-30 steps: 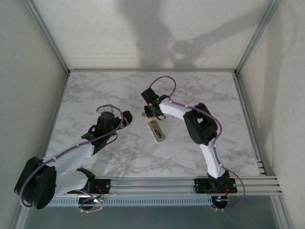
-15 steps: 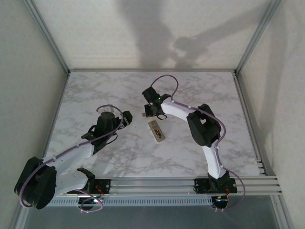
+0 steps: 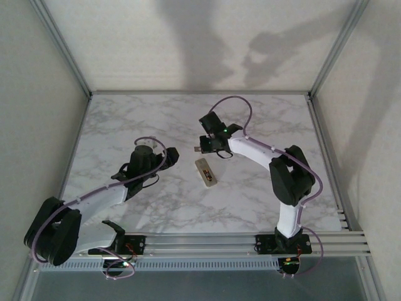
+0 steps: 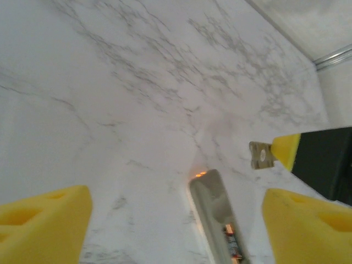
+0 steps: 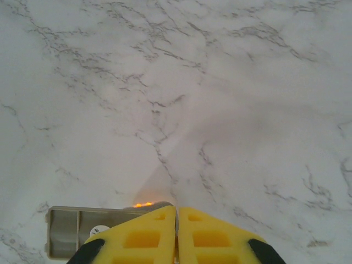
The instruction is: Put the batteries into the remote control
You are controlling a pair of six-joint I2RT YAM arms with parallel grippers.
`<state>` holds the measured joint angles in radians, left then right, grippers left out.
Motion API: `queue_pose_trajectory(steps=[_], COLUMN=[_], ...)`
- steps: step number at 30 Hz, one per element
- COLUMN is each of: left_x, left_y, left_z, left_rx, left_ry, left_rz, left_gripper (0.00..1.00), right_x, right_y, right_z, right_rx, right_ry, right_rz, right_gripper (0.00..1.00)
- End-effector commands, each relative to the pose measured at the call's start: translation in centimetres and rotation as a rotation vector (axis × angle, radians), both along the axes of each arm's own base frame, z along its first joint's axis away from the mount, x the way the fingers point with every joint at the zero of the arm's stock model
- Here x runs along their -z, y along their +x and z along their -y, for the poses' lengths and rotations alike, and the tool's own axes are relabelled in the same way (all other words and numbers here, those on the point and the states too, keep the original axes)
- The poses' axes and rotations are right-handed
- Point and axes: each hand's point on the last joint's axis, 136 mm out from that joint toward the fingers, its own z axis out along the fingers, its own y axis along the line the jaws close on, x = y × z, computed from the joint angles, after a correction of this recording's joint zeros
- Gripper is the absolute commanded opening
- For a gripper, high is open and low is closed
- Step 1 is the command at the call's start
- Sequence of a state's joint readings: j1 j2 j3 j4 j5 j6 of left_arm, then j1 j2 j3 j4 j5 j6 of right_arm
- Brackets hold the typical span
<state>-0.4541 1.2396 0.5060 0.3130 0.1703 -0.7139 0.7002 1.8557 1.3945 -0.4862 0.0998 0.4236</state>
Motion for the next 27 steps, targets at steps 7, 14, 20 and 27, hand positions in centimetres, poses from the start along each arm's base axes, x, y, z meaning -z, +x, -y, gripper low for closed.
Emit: queue_pose_trajectory(steps=[7, 14, 20, 27], left_x=[-5.2, -4.8, -4.7, -4.3], left_y=[1.7, 2.4, 3.3, 4.2], left_z=[5.7, 8.2, 8.3, 8.3], left_rx=[0.162, 0.196, 0.174, 0.158], left_ry=[-0.298, -0.284, -0.269, -0.256], left_rz=[0.079, 0.058, 0.056, 0.05], left_gripper=[0.53, 0.44, 0.4, 0.37], right_x=[-3.0, -4.4, -5.0, -5.8], right_y=[0.2, 0.1, -0.5, -0.8], right_z=[-1.0, -2.0, -2.1, -2.0], right_rx=[0.003, -0.025, -0.04, -0.046], right_ry=[0.137, 0.183, 0.203, 0.219], right_rz=[0.08, 0.12, 0.132, 0.145], right_gripper=[0.1, 0.1, 0.11, 0.11])
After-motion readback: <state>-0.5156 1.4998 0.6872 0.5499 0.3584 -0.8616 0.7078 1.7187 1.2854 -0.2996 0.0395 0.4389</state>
